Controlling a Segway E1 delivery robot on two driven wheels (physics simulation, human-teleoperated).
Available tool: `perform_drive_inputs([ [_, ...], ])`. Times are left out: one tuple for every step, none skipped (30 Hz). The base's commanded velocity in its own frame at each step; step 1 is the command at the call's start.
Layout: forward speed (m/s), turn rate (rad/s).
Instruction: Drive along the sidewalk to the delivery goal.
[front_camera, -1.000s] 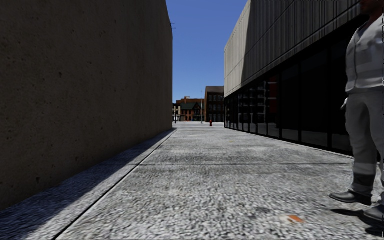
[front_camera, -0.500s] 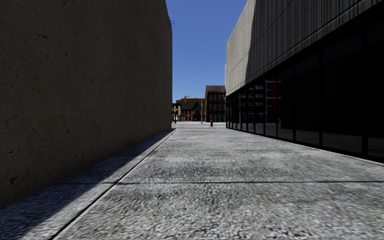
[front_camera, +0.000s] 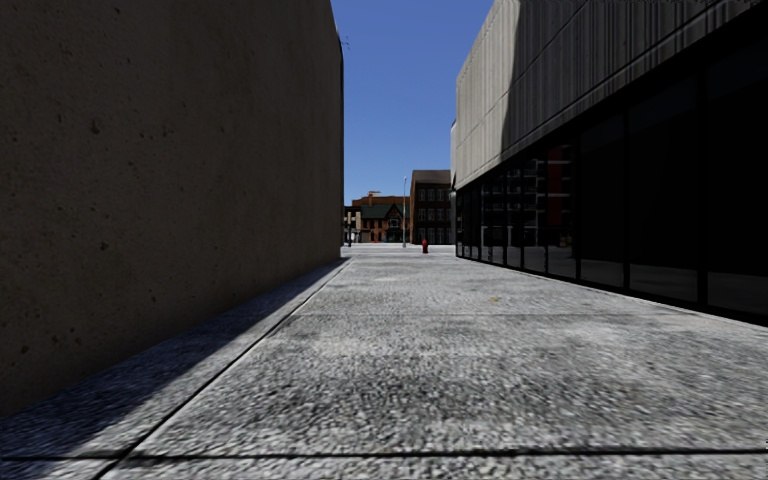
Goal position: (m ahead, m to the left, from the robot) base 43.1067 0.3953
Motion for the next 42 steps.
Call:
perform_drive_inputs([
  [2.0, 0.0],
  [2.0, 0.0],
  [2.0, 0.0],
  [2.0, 0.0],
  [2.0, 0.0],
  [2.0, 0.0],
  [2.0, 0.0],
  [2.0, 0.0],
  [2.0, 0.0],
  [2.0, 0.0],
  [2.0, 0.0],
  [2.0, 0.0],
  [2.0, 0.0],
  [2.0, 0.0],
  [2.0, 0.0],
  [2.0, 0.0],
  [2.0, 0.0],
  [2.0, 0.0],
  [2.0, 0.0],
  [2.0, 0.0],
  [2.0, 0.0],
  [2.0, 0.0],
  [2.0, 0.0],
  [2.0, 0.0],
  [2.0, 0.0],
  [2.0, 0.0],
  [2.0, 0.0],
  [2.0, 0.0],
  [2.0, 0.0],
  [2.0, 0.0],
  [2.0, 0.0],
  [2.0, 0.0],
  [2.0, 0.0],
  [2.0, 0.0],
  [2.0, 0.0],
  [2.0, 0.0],
  [2.0, 0.0],
  [2.0, 0.0],
  [2.0, 0.0],
  [2.0, 0.0],
  [2.0, 0.0],
  [2.0, 0.0],
])
